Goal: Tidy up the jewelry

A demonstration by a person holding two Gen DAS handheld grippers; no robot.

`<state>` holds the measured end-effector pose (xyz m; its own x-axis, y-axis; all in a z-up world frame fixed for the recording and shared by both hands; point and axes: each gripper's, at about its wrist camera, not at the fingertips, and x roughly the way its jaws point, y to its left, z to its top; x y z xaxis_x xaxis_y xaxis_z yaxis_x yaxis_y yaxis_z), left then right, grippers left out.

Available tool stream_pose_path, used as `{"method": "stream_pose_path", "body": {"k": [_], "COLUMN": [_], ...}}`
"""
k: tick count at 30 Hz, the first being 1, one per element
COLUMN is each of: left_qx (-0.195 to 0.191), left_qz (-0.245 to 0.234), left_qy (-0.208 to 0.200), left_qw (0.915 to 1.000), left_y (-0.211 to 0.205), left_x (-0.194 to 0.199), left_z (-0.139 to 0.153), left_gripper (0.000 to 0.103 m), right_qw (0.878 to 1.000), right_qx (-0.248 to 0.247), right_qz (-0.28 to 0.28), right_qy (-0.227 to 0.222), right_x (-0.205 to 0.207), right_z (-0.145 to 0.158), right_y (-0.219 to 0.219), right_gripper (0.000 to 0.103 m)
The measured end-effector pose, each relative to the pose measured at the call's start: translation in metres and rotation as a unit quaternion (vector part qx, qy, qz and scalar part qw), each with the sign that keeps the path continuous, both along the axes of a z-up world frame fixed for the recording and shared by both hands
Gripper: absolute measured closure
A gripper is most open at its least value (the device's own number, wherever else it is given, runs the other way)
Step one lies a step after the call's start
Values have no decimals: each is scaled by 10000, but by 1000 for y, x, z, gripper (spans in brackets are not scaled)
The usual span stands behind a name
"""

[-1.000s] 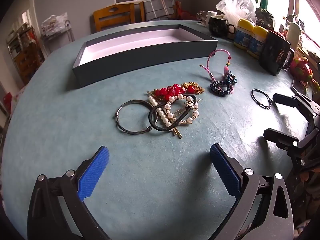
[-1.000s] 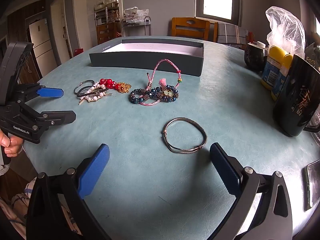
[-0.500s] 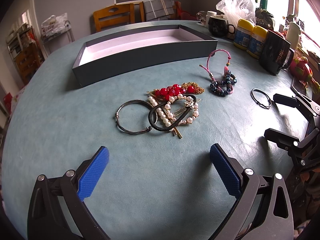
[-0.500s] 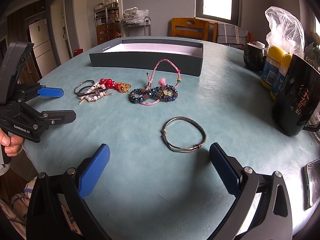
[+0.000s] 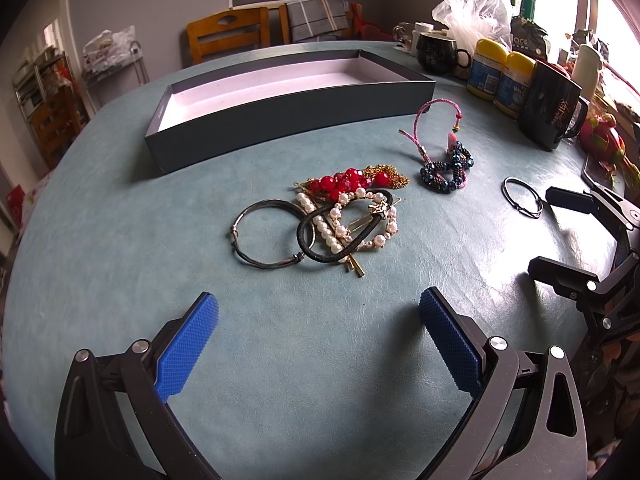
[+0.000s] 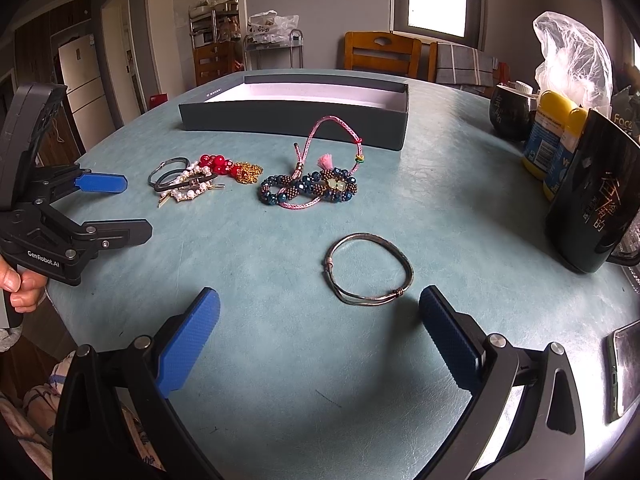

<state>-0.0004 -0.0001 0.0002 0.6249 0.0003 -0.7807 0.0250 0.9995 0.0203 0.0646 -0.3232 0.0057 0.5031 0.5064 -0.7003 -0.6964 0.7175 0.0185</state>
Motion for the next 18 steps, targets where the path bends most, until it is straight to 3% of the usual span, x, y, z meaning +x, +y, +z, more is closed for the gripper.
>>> {"method": "stream_pose_path", "body": {"k": [10, 18], "left_qx": [1, -10], "left_qz": [-1, -16], "left_qy": [-1, -2], "left_qw": [10000, 10000], "left_y": [0, -1], "left_x": [0, 1], "left_z": [0, 1], "left_gripper": [2, 2], "right_qw": [9995, 9994], "right_qx": [-267, -229], "right_qz": [-146, -52], "right_qy": [130, 243], "right_x": [25, 41], "right_z": [6, 9], "right_y": [-1, 4], "right_gripper": [6, 33]}}
